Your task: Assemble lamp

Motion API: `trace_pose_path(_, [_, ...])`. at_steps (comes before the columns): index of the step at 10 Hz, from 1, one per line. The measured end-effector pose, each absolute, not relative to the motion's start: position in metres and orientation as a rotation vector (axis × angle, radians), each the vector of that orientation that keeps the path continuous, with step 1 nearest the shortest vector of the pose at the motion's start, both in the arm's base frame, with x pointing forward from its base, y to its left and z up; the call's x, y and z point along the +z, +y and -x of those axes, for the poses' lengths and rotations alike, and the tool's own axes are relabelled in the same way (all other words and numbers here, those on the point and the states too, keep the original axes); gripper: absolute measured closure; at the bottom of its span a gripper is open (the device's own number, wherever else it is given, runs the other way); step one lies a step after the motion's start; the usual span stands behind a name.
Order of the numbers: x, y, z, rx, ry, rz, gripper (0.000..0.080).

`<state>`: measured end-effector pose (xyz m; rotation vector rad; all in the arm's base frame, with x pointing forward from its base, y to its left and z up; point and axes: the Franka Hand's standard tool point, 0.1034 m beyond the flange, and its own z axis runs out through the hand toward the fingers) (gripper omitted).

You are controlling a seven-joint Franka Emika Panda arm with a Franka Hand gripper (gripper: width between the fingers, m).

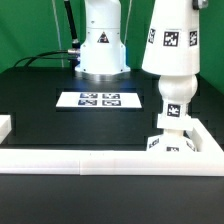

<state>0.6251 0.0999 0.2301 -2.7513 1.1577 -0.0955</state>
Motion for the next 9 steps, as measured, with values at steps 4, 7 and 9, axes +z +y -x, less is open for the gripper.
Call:
trace_pose_path(4, [0.199, 0.110, -0.623, -0.078, 1.147, 2.780, 0.0754])
trace_pose_path(7, [0.187, 0.113, -0.623, -0.060, 1.143, 2.794, 0.0754])
trace_pose_path(9, [0.187, 0.113, -0.623, -0.058, 1.144, 2.795, 0.0754])
